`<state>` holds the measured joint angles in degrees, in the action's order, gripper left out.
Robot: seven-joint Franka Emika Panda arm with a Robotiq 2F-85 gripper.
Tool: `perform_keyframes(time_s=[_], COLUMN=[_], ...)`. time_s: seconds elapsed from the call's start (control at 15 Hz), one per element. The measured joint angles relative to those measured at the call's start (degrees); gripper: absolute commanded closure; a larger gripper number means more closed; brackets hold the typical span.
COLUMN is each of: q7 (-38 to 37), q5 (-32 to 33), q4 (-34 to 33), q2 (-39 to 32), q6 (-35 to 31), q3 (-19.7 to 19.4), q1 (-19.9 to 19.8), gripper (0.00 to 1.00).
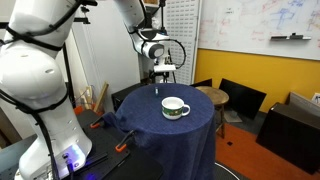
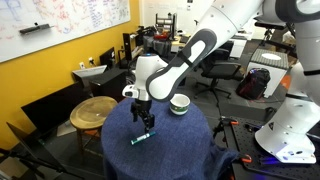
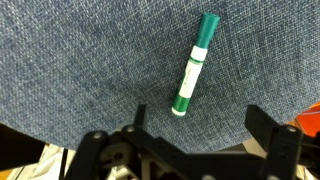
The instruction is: Put the marker into the mug.
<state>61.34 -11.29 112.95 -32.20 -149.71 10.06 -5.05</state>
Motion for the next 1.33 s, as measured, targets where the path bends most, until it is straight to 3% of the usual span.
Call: perform_keyframes(time_s=[0.67, 0.8, 1.2, 1.33], q7=[-0.25, -0.63, -0.94, -0.98], q5=[1.54, 1.87, 2.63, 3.16], q4=[-2.98, -3.82, -6.04, -6.64], q2=[-6.10, -7.08, -9.48, -10.08], q6=[-0.30, -0.30, -0.29, -0.28], q3=[0.13, 0.24, 0.71, 0.77], q1=[0.11, 0.11, 0.12, 0.13], gripper=[0.00, 0.10, 0.21, 0.31])
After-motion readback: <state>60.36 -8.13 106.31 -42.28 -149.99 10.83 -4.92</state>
